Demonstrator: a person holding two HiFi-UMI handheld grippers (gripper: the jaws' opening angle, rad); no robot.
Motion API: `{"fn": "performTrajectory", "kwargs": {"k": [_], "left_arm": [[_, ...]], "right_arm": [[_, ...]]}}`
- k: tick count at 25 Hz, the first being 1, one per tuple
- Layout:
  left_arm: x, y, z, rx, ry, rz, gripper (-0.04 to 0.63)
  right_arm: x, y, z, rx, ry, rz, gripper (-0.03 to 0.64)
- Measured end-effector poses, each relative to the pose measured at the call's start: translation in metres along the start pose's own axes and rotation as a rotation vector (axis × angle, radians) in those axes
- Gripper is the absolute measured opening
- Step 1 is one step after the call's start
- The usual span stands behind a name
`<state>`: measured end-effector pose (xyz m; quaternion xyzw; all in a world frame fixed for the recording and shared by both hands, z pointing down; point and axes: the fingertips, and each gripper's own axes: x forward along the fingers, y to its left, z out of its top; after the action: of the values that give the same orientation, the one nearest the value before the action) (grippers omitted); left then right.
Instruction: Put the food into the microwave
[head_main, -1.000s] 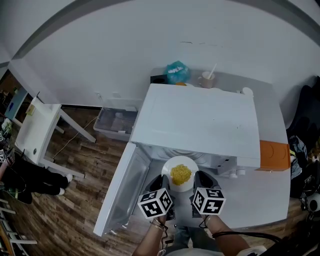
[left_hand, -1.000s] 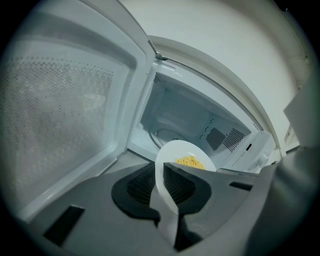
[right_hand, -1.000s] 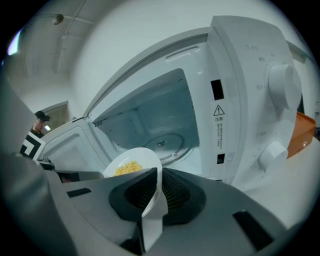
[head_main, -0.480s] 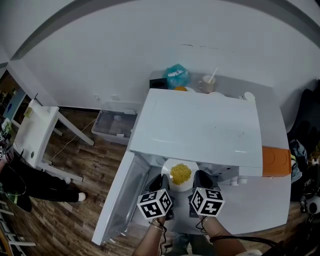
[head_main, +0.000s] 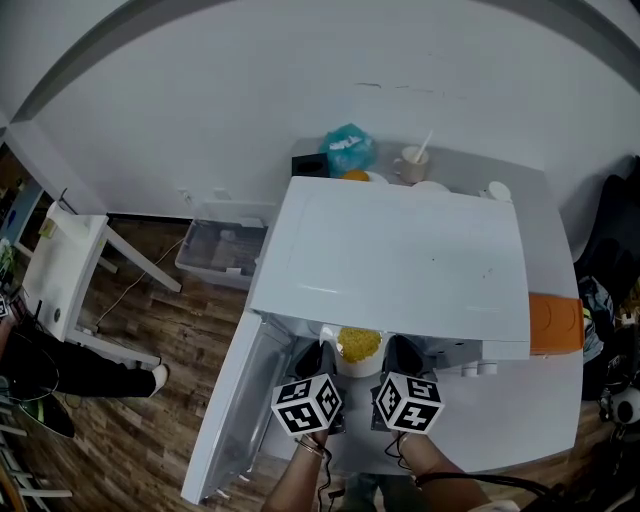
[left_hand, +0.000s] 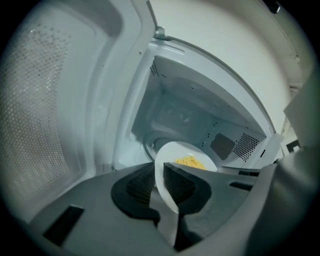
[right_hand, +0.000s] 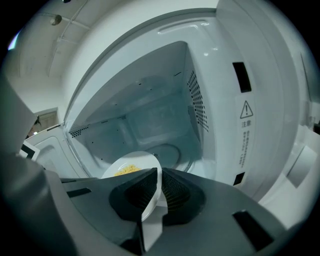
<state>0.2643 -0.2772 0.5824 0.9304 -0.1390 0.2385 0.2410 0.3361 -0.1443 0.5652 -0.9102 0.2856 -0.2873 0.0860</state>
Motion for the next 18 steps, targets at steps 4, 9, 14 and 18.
{"fn": "performTrajectory", "kwargs": {"k": [4, 9, 14, 18], "left_arm": [[0.007, -0.004, 0.008, 0.043, -0.027, 0.01, 0.055], [0.018, -0.003, 0.017, 0.029, -0.047, -0.019, 0.055], [0.024, 0.0, 0.016, 0.047, -0.048, -0.008, 0.055], [0.028, 0.001, 0.02, 0.073, -0.074, 0.02, 0.055]], "right_arm": [[0.009, -0.004, 0.004, 0.014, -0.022, -0.023, 0.035], [0.019, -0.004, 0.012, 0.017, -0.043, -0.026, 0.035], [0.024, -0.005, 0.008, 0.023, -0.041, -0.034, 0.035], [0.029, -0.005, 0.007, 0.012, -0.048, -0.041, 0.035]]}}
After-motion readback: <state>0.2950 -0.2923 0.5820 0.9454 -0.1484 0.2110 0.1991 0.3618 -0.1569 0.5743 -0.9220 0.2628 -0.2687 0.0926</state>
